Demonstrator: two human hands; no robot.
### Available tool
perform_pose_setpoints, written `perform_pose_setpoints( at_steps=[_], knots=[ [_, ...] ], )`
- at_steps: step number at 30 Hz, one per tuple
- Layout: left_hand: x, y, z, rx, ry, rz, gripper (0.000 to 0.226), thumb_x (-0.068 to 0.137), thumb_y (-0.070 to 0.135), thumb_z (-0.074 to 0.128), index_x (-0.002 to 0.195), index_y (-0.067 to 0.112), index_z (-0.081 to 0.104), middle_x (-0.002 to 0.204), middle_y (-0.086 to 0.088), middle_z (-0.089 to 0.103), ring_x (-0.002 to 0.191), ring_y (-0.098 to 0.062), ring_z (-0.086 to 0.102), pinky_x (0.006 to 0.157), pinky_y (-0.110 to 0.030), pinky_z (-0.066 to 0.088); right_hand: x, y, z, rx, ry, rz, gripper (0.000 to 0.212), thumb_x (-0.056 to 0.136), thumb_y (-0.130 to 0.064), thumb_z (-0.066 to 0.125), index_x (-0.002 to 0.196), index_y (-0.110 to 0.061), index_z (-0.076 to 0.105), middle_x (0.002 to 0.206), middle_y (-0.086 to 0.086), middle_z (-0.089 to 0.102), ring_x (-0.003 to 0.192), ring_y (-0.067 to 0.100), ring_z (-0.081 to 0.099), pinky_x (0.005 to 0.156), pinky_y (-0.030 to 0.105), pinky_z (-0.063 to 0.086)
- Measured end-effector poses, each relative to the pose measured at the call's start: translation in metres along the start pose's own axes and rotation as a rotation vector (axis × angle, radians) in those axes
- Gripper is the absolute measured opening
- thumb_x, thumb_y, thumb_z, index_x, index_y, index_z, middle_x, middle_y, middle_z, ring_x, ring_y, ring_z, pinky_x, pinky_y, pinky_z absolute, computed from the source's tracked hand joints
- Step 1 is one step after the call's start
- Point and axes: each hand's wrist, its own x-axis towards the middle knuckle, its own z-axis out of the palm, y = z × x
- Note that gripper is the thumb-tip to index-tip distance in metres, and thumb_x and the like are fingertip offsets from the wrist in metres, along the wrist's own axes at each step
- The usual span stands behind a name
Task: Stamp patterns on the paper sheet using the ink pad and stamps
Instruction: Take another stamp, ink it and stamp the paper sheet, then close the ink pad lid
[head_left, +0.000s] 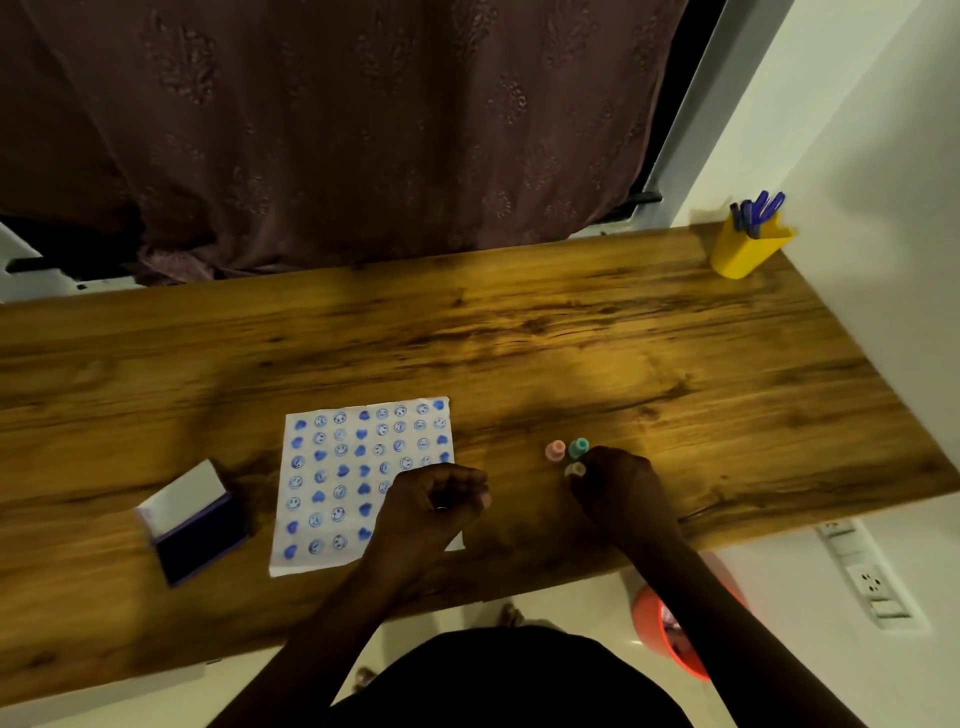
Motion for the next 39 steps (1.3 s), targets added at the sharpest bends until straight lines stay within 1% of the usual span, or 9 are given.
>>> perform_pose_setpoints(
  at_steps=[6, 9, 11, 15, 20, 26, 29, 36, 39],
  knots=[
    [0.002, 0.001, -0.003, 0.004, 0.001, 0.001, 0.022, 0.083, 0.018, 0.086, 0.100, 0.030, 0.083, 0.097, 0.012, 0.084, 0.095, -0.007, 0.079, 0.099, -0.047, 0.060, -0.003, -0.002, -0.008, 0.014, 0.003, 0.015, 0.018, 0.087, -0.040, 0.075, 0.089, -0.023, 0.075, 0.085, -0.002, 0.078, 0.072, 0.011, 0.071, 0.055, 0.008, 0.035],
    [0.002, 0.002, -0.007, -0.015, 0.012, 0.006, 0.022, 0.082, 0.020, 0.087, 0.101, 0.029, 0.083, 0.096, 0.011, 0.084, 0.094, -0.007, 0.079, 0.097, -0.043, 0.062, -0.009, -0.009, -0.023, 0.030, 0.024, 0.018, 0.028, 0.083, -0.044, 0.079, 0.099, -0.021, 0.078, 0.089, -0.001, 0.079, 0.078, 0.013, 0.074, 0.065, 0.028, 0.057],
    [0.002, 0.002, -0.011, -0.039, 0.026, 0.022, 0.021, 0.083, 0.018, 0.087, 0.101, 0.028, 0.083, 0.097, 0.008, 0.084, 0.095, -0.009, 0.079, 0.096, -0.043, 0.062, -0.015, -0.018, -0.036, 0.051, 0.055, 0.014, 0.030, 0.082, -0.043, 0.082, 0.099, -0.020, 0.079, 0.087, -0.002, 0.079, 0.078, 0.012, 0.074, 0.069, 0.034, 0.060],
    [0.000, 0.001, -0.021, -0.046, 0.067, 0.050, 0.021, 0.085, 0.017, 0.085, 0.096, 0.034, 0.082, 0.096, 0.007, 0.083, 0.095, -0.012, 0.079, 0.095, -0.044, 0.062, -0.022, -0.038, -0.052, 0.112, 0.121, -0.081, 0.017, 0.089, -0.037, 0.075, 0.079, -0.024, 0.077, 0.070, -0.008, 0.074, 0.058, 0.002, 0.065, 0.054, 0.020, 0.048],
    [-0.005, -0.004, -0.042, -0.067, 0.150, 0.042, 0.016, 0.088, 0.018, 0.082, 0.102, 0.025, 0.083, 0.097, 0.004, 0.084, 0.095, -0.015, 0.079, 0.091, -0.047, 0.064, -0.020, -0.076, -0.048, 0.228, 0.064, -0.107, 0.024, 0.093, -0.037, 0.070, 0.077, -0.020, 0.074, 0.063, -0.005, 0.069, 0.055, 0.005, 0.063, 0.056, 0.031, 0.049],
    [-0.021, -0.018, -0.082, -0.123, 0.280, 0.054, 0.022, 0.088, 0.010, 0.080, 0.097, 0.030, 0.081, 0.097, 0.002, 0.084, 0.093, -0.019, 0.080, 0.077, -0.032, 0.067, -0.014, -0.138, -0.018, 0.324, -0.067, -0.184, 0.015, 0.093, -0.035, 0.071, 0.093, -0.023, 0.079, 0.083, -0.007, 0.078, 0.074, 0.008, 0.070, 0.071, 0.027, 0.054],
    [-0.032, -0.027, -0.105, -0.137, 0.349, 0.036, 0.027, 0.089, 0.007, 0.079, 0.094, 0.033, 0.080, 0.095, 0.002, 0.084, 0.091, -0.019, 0.080, 0.080, -0.040, 0.067, -0.012, -0.170, -0.002, 0.369, -0.143, -0.245, 0.015, 0.095, -0.032, 0.069, 0.102, -0.023, 0.079, 0.098, -0.010, 0.079, 0.087, 0.002, 0.072, 0.080, 0.020, 0.055],
    [-0.059, -0.053, -0.162, -0.095, 0.533, -0.023, 0.027, 0.091, 0.004, 0.076, 0.091, 0.032, 0.075, 0.095, -0.002, 0.081, 0.089, -0.024, 0.079, 0.087, -0.051, 0.063, -0.008, -0.238, 0.037, 0.333, -0.257, -0.391, 0.014, 0.093, -0.035, 0.069, 0.097, -0.026, 0.080, 0.092, -0.015, 0.077, 0.079, -0.009, 0.067, 0.070, 0.003, 0.048],
    [-0.072, -0.067, -0.186, -0.036, 0.569, -0.025, 0.010, 0.094, 0.012, 0.074, 0.098, 0.019, 0.079, 0.093, 0.004, 0.081, 0.082, -0.010, 0.079, 0.084, -0.038, 0.064, -0.008, -0.263, 0.058, 0.380, -0.354, -0.403, 0.012, 0.092, -0.030, 0.070, 0.095, -0.026, 0.080, 0.090, -0.016, 0.078, 0.080, -0.007, 0.070, 0.070, 0.008, 0.053]
  ],
)
